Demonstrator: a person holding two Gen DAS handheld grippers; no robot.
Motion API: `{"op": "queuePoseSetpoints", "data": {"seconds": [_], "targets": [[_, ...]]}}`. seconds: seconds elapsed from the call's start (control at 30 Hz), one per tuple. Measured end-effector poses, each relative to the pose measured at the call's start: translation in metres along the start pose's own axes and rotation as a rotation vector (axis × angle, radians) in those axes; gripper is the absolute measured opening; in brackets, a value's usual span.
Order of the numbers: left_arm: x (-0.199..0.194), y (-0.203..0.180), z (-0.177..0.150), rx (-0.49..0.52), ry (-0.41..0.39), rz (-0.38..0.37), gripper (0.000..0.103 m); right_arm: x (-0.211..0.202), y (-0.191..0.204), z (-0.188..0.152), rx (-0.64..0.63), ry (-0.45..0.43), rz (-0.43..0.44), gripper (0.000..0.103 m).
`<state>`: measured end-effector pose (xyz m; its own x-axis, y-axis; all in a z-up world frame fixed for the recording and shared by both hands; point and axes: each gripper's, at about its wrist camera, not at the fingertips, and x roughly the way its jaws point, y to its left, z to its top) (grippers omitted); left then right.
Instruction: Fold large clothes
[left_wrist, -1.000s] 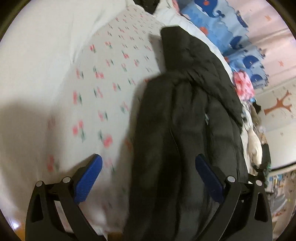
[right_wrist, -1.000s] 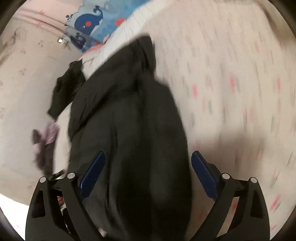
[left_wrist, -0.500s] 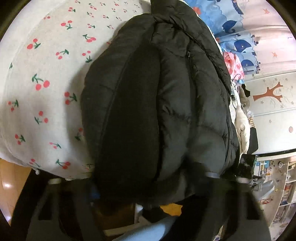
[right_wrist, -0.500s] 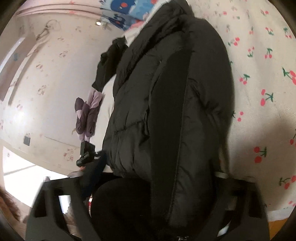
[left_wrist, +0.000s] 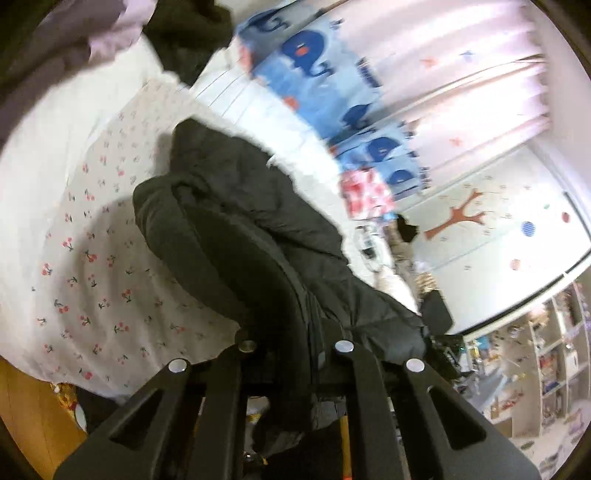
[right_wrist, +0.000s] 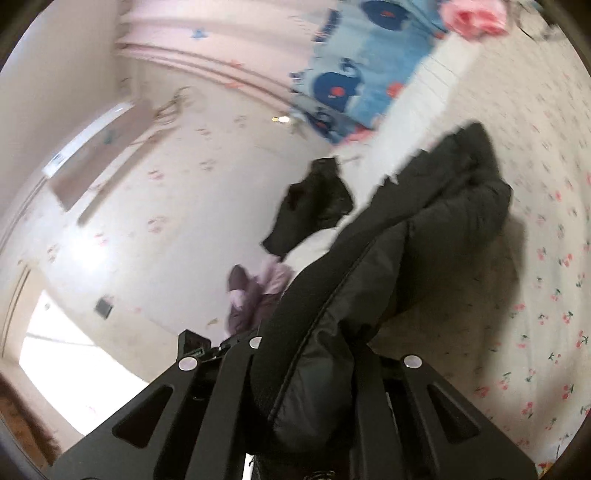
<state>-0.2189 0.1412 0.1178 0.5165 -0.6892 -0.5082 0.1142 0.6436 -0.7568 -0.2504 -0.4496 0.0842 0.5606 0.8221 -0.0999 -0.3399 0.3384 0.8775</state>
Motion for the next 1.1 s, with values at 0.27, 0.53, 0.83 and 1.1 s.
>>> {"op": "queuePoseSetpoints", "data": {"seconds": [0.27, 0.53, 0.83, 1.1], "targets": [[-0.061, 0.035, -0.103, 0.096, 0.248, 0.087, 0.017, -0.080, -0.003, -0.084, -0.016, 0.298, -0.199, 0.018], [-0.108, 0.097, -0.084, -0.006, 0.121, 0.480, 0.038, -0.067, -0.021, -0.030, -0.096, 0.178, -0.480, 0.048], [0.121, 0.014, 0.053, 0.284, -0.031, 0.253, 0.066, 0.184, -0.083, 0.068, -0.276, 0.207, -0.637, 0.052], [0.265, 0.100, 0.077, 0.102, 0.206, 0.408, 0.065, 0.189, -0.183, 0.071, -0.014, 0.271, -0.735, 0.036]]}}
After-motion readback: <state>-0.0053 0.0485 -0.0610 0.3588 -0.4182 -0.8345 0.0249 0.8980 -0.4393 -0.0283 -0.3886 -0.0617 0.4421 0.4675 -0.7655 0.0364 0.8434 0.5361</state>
